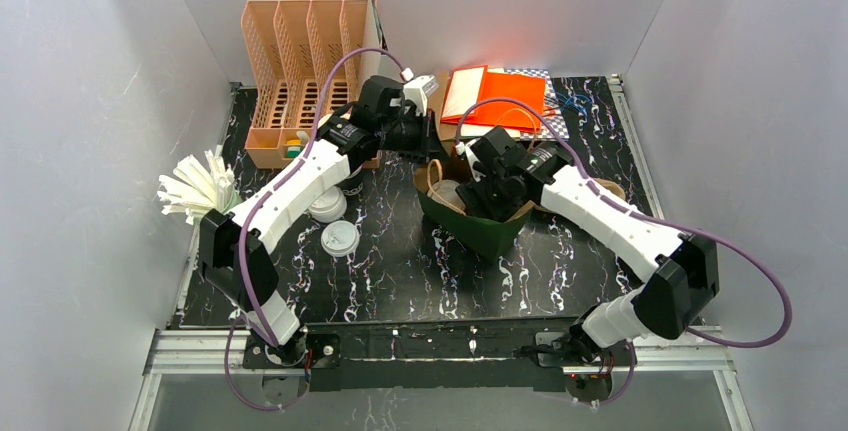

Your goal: Pack the takeout coffee

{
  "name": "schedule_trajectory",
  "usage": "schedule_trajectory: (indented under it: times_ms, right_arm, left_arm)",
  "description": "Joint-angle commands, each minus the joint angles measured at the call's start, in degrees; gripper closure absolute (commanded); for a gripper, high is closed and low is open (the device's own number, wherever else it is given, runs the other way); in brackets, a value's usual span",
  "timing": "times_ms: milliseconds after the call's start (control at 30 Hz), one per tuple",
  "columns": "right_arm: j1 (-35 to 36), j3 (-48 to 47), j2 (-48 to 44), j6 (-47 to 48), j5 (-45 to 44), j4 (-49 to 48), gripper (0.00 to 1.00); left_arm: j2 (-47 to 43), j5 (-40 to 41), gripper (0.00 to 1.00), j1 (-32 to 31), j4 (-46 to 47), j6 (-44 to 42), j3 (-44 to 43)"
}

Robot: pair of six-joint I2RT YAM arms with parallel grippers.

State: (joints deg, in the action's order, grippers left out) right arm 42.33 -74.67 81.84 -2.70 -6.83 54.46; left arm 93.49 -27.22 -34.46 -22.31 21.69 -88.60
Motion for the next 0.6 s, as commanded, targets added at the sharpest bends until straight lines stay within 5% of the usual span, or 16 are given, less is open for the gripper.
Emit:
schedule_trajectory:
  times_ms: [0, 567]
  right_arm:
    - [-0.40, -3.22, 3.17, 0.97, 0.36, 1.62, 0.83]
    - [-0.48, 3.13, 5.47, 0.88, 0.34, -3.54, 0.83]
  left_arm:
    - [-4.56, -0.71, 1.00, 0.21, 1.81, 2.91, 3.13]
    - [-1.23, 3.05, 1.00, 1.50, -0.76, 2.13, -2.25]
